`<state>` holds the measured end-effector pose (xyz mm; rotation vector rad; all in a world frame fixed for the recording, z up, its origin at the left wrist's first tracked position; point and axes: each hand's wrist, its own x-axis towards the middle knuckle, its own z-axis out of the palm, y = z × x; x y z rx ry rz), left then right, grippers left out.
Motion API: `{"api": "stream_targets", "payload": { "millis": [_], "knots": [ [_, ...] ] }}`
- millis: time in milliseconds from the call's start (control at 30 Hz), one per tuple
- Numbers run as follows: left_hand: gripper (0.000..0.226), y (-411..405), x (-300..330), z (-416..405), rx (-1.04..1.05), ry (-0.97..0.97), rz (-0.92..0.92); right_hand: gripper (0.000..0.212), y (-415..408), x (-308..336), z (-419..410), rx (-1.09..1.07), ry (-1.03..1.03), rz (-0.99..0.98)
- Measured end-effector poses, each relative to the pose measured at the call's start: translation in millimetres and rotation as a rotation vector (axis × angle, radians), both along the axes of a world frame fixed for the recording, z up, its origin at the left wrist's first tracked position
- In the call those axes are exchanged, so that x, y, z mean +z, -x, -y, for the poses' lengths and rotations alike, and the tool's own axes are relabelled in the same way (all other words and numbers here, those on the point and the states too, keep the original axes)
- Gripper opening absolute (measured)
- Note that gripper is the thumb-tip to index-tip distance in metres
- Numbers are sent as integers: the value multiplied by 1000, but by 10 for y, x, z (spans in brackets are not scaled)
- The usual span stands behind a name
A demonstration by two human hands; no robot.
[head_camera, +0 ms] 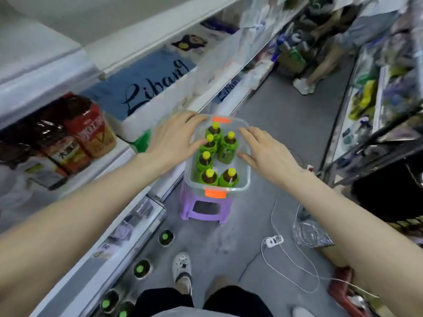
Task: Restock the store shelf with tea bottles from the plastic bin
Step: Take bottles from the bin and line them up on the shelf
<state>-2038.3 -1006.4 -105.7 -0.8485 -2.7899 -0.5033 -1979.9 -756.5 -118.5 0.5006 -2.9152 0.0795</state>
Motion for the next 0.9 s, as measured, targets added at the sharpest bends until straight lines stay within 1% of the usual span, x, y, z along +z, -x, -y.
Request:
{"api": "stream_targets", "payload": {
  "millis": [233,467,667,800,900],
  "knots": [
    [55,550,-840,-383,63,7,233,64,684,-747,-504,-67,126,215],
    [55,946,-1763,-822,255,19,423,68,1759,-1622,-975,-89,209,488],
    [54,1149,-2452,-1163,349,22,500,68,2705,-2333,-1151,-141,226,618],
    [55,1151,-2729,-1230,376,12,529,55,2935,-2679,-1043,-87,295,677],
    [55,1154,-2770,-1267,409,12,520,41,2949,-2834,-992,-95,311,637]
  ]
}}
